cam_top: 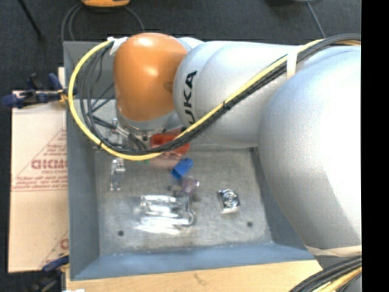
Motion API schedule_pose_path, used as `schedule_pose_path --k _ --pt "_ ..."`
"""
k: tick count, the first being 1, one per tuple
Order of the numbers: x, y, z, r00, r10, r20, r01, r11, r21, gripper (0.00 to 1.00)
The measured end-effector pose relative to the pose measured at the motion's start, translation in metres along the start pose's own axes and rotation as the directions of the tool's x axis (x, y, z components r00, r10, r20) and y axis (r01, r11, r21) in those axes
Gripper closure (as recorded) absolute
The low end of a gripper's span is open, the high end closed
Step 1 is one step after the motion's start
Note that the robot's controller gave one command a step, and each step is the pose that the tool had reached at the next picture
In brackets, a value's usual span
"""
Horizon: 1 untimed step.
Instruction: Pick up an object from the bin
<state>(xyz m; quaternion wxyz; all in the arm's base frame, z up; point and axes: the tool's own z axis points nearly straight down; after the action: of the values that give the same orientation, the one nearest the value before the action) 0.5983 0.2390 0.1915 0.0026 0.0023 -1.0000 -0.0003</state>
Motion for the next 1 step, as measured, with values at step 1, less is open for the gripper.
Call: schedule_pose_path --k 1 --pt "-0.0278 -0.0285 0.0632 1.000 0.011 0.002 -0.011 1.000 0.002 0.00"
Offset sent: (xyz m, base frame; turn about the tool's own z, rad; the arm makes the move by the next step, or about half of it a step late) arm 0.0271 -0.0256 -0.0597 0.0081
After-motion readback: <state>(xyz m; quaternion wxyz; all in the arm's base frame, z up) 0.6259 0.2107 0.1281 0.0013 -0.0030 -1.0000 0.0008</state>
